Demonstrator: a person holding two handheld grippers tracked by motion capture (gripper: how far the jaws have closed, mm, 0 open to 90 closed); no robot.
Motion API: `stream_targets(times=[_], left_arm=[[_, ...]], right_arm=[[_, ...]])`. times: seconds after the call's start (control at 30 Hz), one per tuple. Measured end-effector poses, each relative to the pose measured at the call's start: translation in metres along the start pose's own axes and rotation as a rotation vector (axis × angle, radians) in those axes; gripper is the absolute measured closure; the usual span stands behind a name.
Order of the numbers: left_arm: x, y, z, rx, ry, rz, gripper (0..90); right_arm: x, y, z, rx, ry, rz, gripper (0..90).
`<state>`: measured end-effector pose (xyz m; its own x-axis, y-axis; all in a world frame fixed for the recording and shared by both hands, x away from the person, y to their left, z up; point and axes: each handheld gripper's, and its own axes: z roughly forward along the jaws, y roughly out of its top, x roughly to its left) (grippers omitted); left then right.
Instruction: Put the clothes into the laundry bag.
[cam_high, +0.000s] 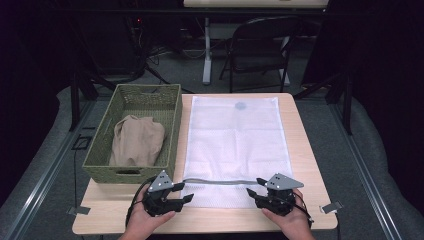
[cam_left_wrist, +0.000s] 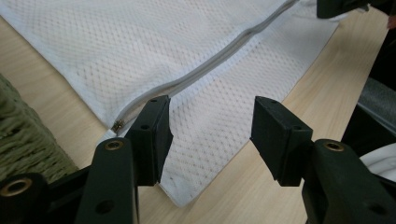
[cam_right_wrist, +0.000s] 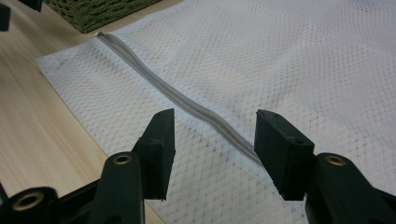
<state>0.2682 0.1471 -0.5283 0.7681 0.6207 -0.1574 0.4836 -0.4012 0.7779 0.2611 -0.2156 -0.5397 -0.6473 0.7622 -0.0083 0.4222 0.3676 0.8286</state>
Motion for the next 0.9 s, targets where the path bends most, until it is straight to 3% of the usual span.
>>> stream_targets(times=[0.3, 0.47, 0.9], left_arm=[[-0.004, 0.015, -0.015, -0.028, -0.003, 0.007, 46.2], [-0.006, 0.029, -0.027, -0.03, 0.036, 0.026, 45.0], [0.008, 0.059, -0.038, 0.025, 0.082, -0.011, 40.0]], right_arm=[[-0.001, 0.0, 0.004, 0.007, -0.009, -0.005, 47.0], [0.001, 0.001, 0.004, 0.007, -0.012, -0.017, 47.2], [-0.002, 0.003, 0.001, -0.042, -0.04, -0.029, 43.1]])
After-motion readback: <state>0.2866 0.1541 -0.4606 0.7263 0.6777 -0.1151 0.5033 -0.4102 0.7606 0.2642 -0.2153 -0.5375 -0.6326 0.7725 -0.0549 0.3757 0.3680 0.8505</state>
